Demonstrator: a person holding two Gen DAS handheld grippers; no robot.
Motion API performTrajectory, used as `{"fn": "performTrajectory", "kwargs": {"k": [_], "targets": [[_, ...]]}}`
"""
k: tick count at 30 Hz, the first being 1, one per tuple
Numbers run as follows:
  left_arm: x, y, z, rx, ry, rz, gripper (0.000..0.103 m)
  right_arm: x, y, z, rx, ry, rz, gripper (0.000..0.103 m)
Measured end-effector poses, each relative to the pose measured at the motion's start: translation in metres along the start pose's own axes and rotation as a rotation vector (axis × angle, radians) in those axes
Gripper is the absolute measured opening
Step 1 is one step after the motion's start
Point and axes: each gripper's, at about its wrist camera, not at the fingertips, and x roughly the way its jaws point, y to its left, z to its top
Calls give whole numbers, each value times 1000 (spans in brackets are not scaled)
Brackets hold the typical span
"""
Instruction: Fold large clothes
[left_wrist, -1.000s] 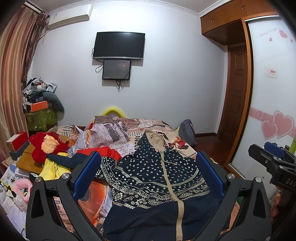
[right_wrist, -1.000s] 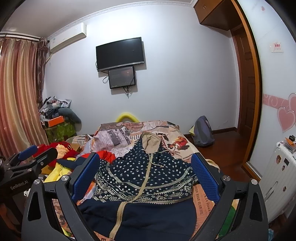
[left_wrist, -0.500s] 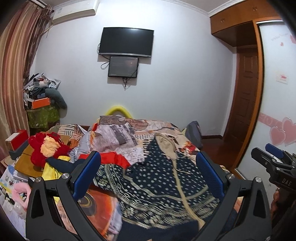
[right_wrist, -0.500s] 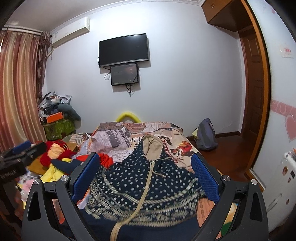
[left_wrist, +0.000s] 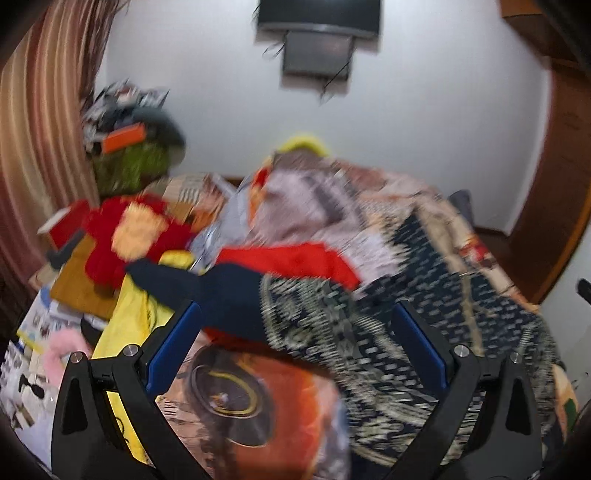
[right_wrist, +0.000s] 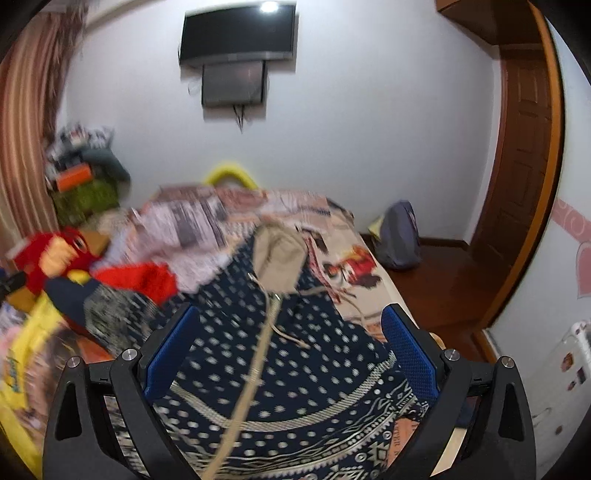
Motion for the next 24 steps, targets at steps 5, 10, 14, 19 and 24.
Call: {"fn": "performTrajectory", "kwargs": {"k": [5,10,14,19,24], "targets": [[56,41,-18,-66,120,14,103,36,4,-6,-38,70,13,98],[96,78,-27,-181,227,-98,103,70,8,-7,-66,136,5,98],[129,112,-26,-299,285,-157,103,97,9,-8,-71,206,59,98],[165,147,-24,-401,330,-146,97,130,-3,-13,5,322,145,98],[198,179,-30,-557,350,-166,94,147,-12,-17,96,373,194,98]]}}
